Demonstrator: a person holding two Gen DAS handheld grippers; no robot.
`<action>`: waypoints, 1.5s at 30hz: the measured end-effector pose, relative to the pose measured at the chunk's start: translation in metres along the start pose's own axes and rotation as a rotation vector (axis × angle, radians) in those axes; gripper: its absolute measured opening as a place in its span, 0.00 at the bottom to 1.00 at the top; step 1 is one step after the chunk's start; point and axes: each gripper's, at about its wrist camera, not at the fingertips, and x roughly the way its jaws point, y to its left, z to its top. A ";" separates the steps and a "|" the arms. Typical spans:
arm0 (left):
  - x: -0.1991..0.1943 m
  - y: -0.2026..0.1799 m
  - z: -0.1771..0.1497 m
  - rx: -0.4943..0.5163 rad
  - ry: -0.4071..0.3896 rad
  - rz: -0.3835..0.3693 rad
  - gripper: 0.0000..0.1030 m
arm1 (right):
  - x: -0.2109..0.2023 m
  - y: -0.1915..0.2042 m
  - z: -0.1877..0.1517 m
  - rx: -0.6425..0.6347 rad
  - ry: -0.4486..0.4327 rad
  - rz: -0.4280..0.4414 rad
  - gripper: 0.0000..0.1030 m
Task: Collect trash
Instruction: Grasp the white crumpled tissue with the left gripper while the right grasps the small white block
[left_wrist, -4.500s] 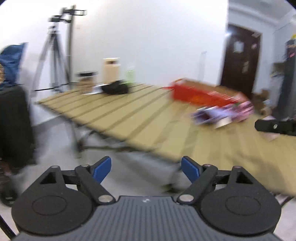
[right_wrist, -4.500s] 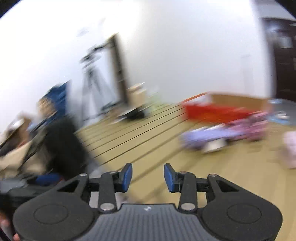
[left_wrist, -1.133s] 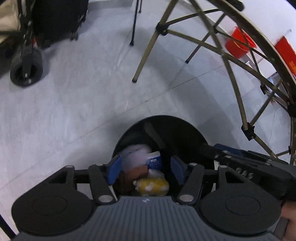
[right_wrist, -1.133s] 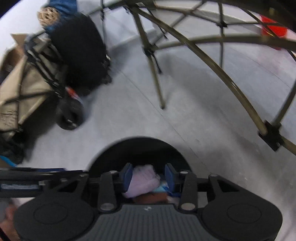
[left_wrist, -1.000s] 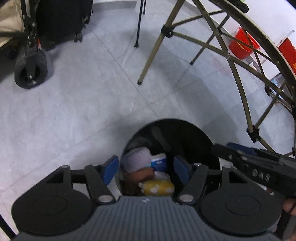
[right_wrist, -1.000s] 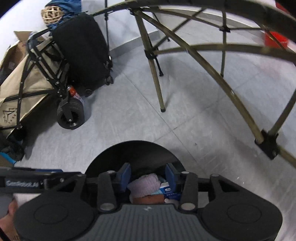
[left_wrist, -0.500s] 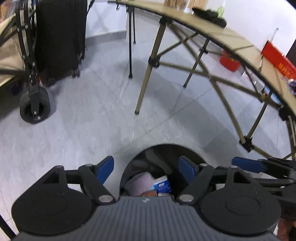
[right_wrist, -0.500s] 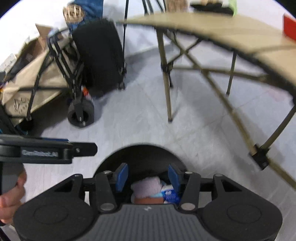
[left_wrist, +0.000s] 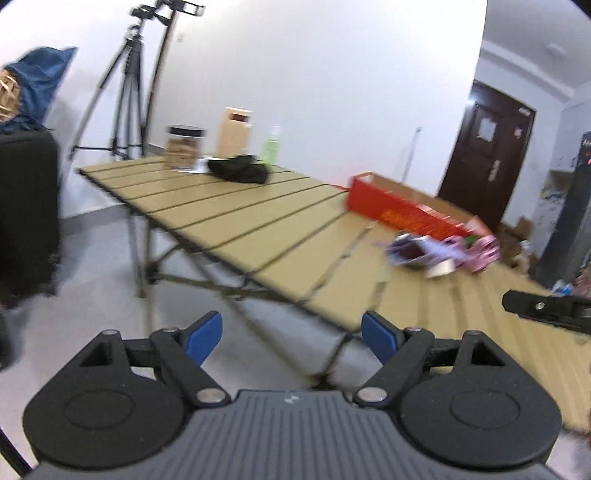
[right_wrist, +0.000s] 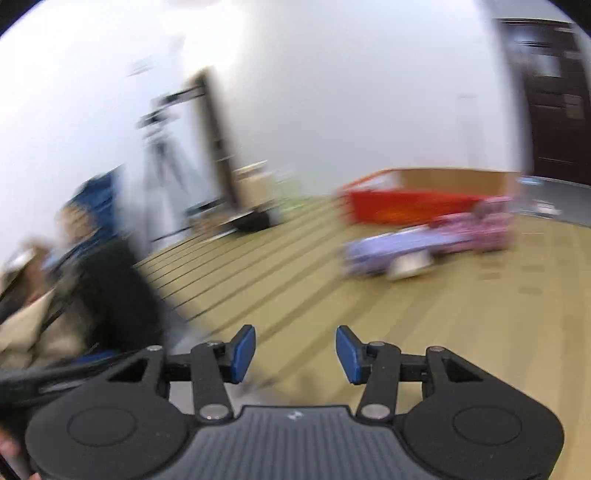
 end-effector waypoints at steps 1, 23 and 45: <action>0.009 -0.009 0.006 -0.017 0.011 -0.029 0.82 | 0.005 -0.015 0.010 0.010 -0.001 -0.041 0.48; 0.319 -0.166 0.119 0.205 0.376 -0.118 0.49 | 0.184 -0.063 0.055 -0.093 0.150 0.007 0.17; 0.098 -0.073 0.139 0.024 0.153 -0.188 0.08 | 0.009 -0.035 0.050 -0.120 0.033 0.013 0.14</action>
